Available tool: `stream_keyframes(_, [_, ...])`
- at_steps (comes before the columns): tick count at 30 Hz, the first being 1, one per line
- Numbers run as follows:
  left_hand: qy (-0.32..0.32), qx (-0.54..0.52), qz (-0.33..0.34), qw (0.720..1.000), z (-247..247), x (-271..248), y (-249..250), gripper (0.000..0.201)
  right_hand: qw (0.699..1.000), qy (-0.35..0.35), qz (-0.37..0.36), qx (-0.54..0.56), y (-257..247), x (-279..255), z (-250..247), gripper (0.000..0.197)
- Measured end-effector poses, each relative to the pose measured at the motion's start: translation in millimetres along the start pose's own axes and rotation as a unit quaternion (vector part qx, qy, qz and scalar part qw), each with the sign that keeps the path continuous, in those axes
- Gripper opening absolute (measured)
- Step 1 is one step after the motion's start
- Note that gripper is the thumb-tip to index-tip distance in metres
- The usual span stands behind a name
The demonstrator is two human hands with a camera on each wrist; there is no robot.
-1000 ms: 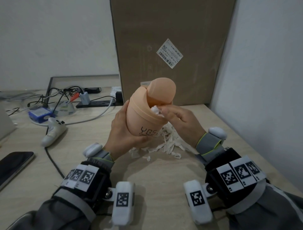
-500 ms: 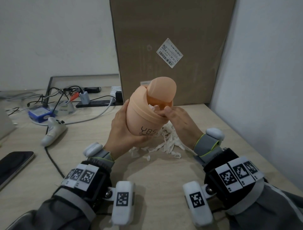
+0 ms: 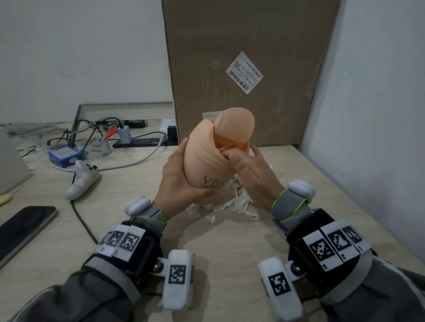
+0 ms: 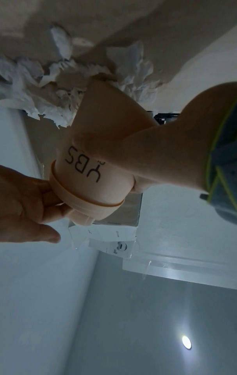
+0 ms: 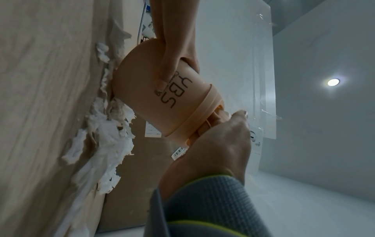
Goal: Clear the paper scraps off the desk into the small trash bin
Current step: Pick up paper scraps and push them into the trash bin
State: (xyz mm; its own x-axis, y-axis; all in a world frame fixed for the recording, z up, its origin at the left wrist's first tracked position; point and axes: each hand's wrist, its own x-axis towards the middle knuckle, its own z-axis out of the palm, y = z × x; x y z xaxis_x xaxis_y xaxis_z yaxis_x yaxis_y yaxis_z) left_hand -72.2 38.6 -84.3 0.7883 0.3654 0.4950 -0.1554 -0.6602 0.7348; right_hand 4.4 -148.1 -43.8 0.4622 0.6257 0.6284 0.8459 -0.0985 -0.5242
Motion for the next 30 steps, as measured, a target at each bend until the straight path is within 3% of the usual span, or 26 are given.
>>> stream_keyframes(5, [0.0,0.002,0.002,1.0,0,1,-4,0.136,0.988,0.153,-0.03,-0.016,-5,1,-6,0.045])
stream_keyframes(11, [-0.008,0.01,0.012,1.0,1,1,-4,0.133,0.998,0.015,-0.01,0.052,-5,-1,6,0.044])
stream_keyframes(14, [-0.012,0.018,0.017,1.0,1,1,-4,0.133,0.996,0.014,0.019,0.081,-5,-2,5,0.035])
stream_keyframes(17, [0.009,-0.002,0.006,1.0,0,2,-8,0.135,0.994,0.09,-0.024,0.063,-5,-2,-4,0.049])
stream_keyframes(20, [0.03,-0.012,-0.001,0.999,-2,4,-9,0.137,0.976,0.197,-0.019,0.089,4,0,-15,0.048])
stream_keyframes(23, [0.053,-0.019,-0.004,0.998,-4,6,-11,0.135,0.953,0.282,0.099,0.056,21,0,-31,0.048])
stream_keyframes(25, [0.073,-0.021,-0.008,0.997,-6,6,-13,0.135,0.934,0.281,0.22,-0.011,35,-2,-48,0.052])
stream_keyframes(30, [0.11,-0.026,-0.03,0.993,-9,4,-7,0.135,0.877,0.101,0.455,-0.117,61,-23,-94,0.067])
